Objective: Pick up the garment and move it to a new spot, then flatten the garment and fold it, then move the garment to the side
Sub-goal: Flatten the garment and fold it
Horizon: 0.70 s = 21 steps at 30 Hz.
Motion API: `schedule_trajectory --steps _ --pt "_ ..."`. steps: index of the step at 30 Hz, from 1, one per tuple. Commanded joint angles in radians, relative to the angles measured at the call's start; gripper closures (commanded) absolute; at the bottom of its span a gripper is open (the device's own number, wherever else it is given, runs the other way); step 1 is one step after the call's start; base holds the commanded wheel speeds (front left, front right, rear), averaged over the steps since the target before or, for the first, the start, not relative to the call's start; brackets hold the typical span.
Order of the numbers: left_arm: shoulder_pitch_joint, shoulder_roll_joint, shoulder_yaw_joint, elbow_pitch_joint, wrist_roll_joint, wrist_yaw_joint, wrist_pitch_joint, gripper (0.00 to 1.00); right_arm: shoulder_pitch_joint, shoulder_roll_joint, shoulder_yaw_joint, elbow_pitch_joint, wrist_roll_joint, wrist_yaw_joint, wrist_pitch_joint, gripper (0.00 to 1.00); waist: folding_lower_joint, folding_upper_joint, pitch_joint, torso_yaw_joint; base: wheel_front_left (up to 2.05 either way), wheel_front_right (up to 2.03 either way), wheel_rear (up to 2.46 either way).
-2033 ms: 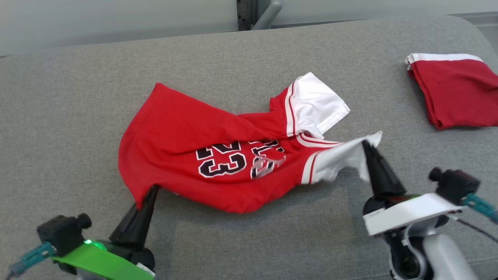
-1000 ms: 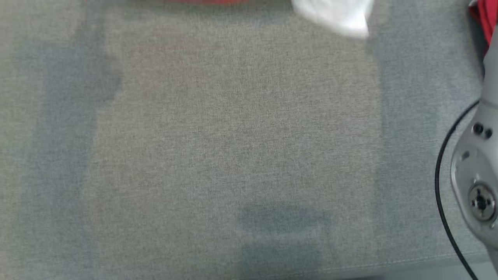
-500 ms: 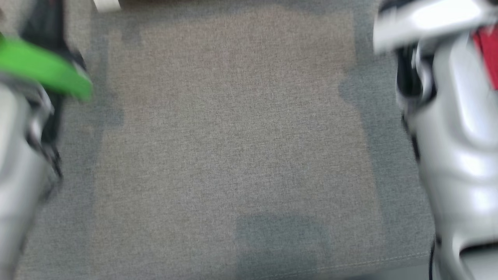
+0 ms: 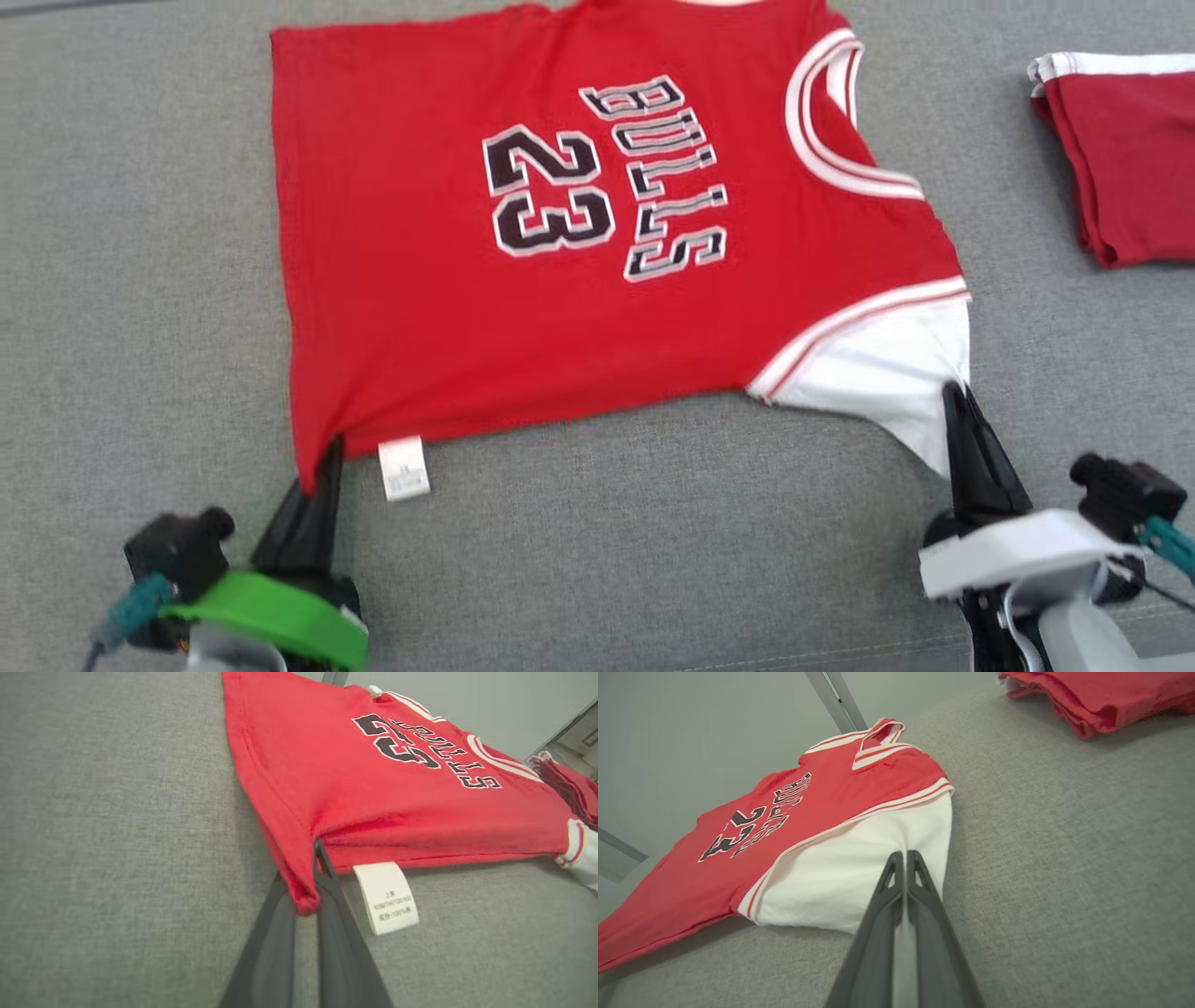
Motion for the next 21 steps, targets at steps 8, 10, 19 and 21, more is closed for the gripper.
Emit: schedule_trajectory --steps 8,10,19,21 --pt "0.293 -0.038 0.002 -0.182 -0.040 0.068 0.010 1.00 0.267 0.011 -0.105 -0.160 0.042 -0.002 0.019 1.00 0.0000 0.0009 -0.044 0.005 0.00 0.00 0.00" --pt "0.321 -0.035 0.010 -0.235 -0.059 0.086 0.027 1.00 0.290 0.015 -0.124 -0.212 0.053 -0.002 0.044 1.00 0.0000 0.0009 -0.040 0.009 0.00 0.00 0.00" --pt "0.254 -0.004 0.037 -0.383 -0.206 0.111 0.235 1.00 0.178 0.026 -0.127 -0.318 0.168 -0.002 0.207 1.00 0.0000 0.0009 -0.027 0.021 0.00 0.00 0.00" --pt "0.228 0.015 0.048 -0.397 -0.216 0.132 0.277 1.00 0.125 0.026 -0.123 -0.298 0.155 -0.002 0.232 1.00 0.0000 0.0009 -0.025 0.016 0.00 0.00 0.00"
